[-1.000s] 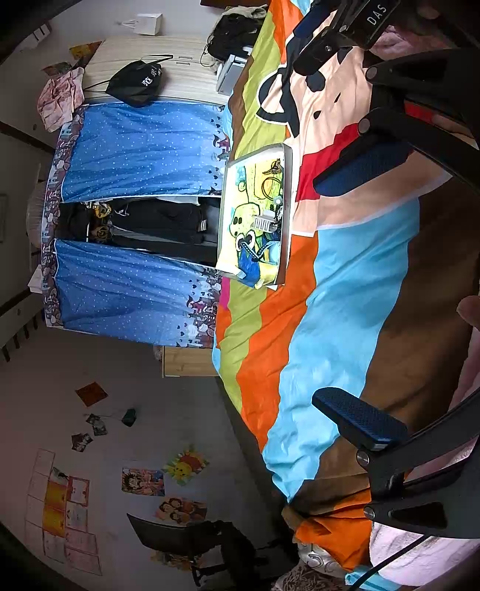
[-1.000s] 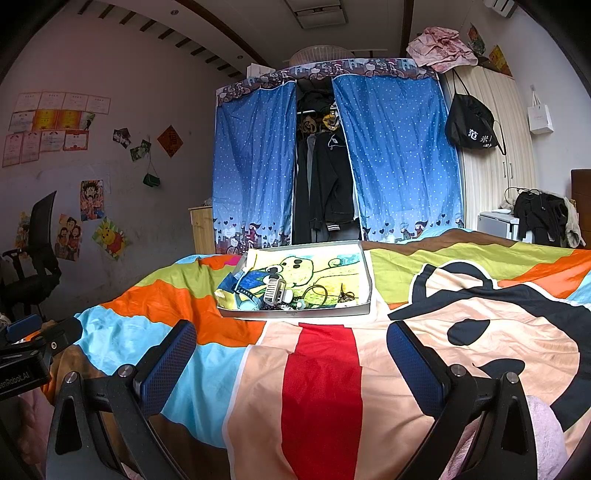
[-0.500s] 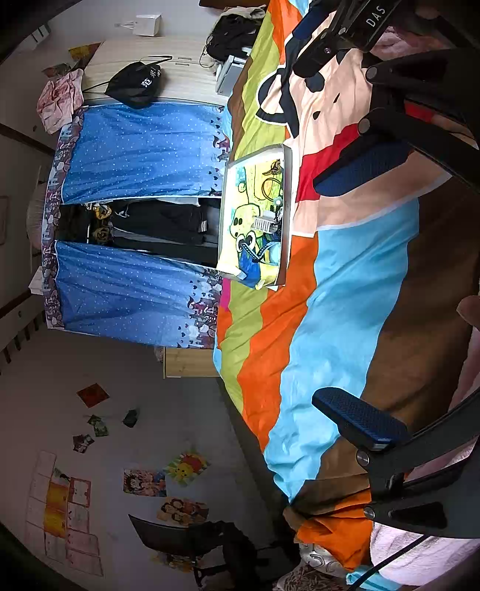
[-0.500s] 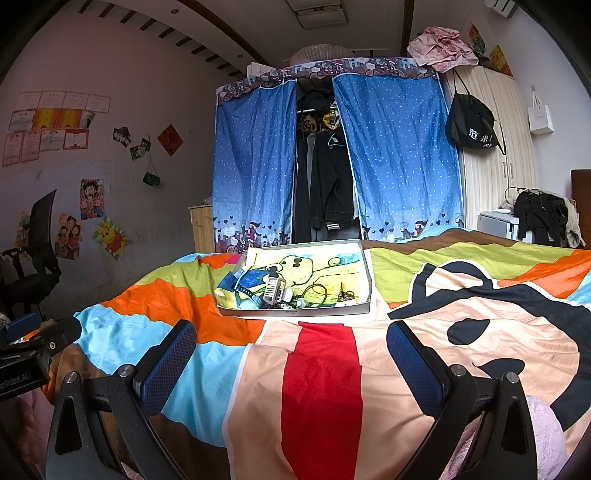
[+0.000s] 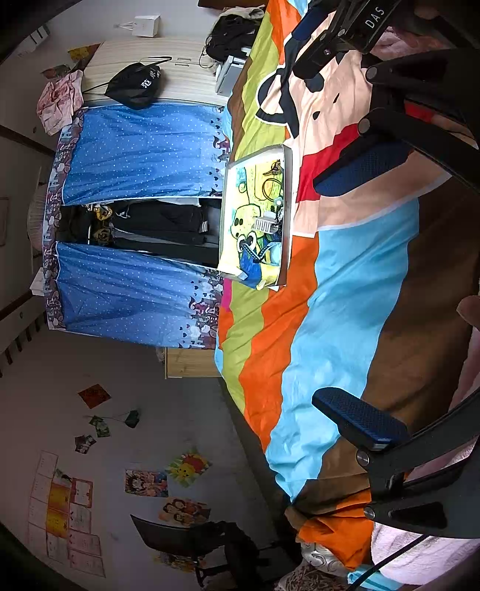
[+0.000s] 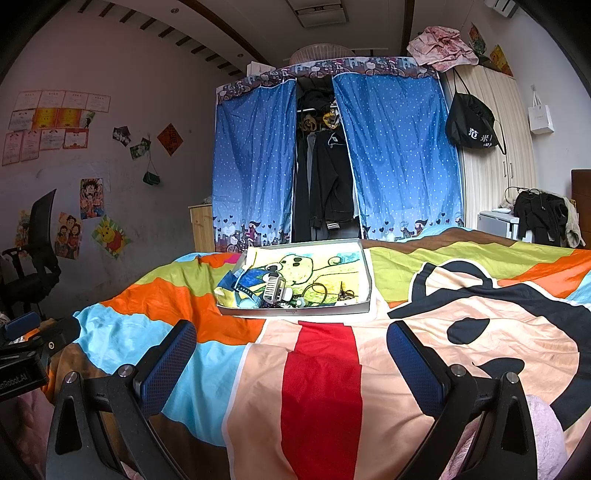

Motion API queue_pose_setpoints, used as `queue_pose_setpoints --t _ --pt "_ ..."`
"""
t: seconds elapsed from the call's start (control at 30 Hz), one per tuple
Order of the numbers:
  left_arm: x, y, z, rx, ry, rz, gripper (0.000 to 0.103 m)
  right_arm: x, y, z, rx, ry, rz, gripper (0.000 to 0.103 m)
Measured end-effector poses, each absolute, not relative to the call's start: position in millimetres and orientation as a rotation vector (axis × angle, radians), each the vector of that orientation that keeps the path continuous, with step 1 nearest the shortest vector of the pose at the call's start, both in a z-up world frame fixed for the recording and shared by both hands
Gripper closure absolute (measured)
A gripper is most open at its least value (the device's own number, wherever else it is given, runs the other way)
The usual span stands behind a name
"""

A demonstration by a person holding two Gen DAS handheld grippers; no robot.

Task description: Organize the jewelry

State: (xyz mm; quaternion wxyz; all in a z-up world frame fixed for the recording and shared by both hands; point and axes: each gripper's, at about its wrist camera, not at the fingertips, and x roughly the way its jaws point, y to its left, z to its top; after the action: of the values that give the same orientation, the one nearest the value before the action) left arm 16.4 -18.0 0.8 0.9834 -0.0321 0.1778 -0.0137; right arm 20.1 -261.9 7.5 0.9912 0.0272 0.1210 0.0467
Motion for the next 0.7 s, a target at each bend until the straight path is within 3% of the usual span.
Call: queue_pose_setpoints --t 0.7 --pt "16.1 -19.6 1.4 -0.062 0.355 -0.026 0.001 20.1 -262.1 8.4 0.053 0.244 0.094 0.0"
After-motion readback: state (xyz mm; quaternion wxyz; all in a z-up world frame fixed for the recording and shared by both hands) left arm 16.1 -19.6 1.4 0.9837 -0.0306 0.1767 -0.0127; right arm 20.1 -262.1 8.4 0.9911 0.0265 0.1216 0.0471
